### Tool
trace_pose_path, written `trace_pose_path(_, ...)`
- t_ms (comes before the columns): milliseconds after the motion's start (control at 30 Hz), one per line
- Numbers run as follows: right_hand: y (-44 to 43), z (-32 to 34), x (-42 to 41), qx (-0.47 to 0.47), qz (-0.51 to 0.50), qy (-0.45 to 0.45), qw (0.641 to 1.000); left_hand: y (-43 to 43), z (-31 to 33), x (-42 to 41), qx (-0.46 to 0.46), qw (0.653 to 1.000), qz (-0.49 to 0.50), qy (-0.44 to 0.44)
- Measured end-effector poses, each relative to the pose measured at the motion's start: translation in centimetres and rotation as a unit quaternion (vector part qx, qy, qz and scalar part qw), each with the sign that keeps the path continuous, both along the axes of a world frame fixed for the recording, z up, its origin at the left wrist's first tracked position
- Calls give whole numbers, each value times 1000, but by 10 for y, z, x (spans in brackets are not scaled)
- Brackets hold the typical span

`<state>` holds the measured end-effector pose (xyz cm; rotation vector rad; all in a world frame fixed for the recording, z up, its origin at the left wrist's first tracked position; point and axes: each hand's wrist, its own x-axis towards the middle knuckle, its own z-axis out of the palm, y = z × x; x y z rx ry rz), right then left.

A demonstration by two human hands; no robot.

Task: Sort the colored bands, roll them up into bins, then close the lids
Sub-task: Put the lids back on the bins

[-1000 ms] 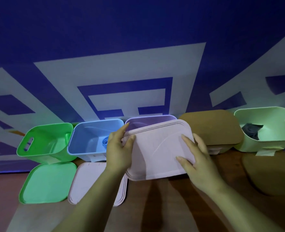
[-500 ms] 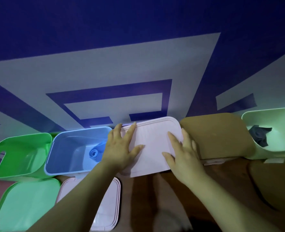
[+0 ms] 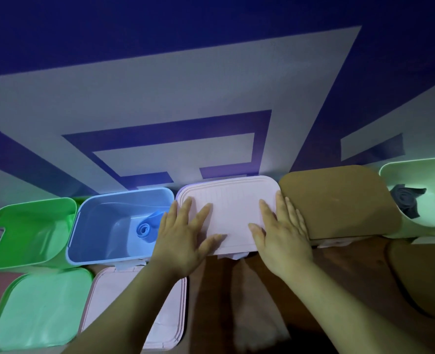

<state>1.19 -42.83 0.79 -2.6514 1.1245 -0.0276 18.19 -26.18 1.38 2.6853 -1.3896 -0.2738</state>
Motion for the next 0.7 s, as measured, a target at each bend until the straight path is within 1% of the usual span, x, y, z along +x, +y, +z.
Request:
trace_pose_path(267, -6, 2, 6, -6, 25, 30, 999, 0, -7, 0, 15, 1000, 15, 0)
trace_pose_path(500, -8, 6, 9, 0, 51, 27, 998, 4, -3, -3, 4, 1000, 25, 7)
trace_pose_path(700, -7, 9, 8, 17, 54, -2, 998, 5, -2, -4, -4, 999, 35, 34)
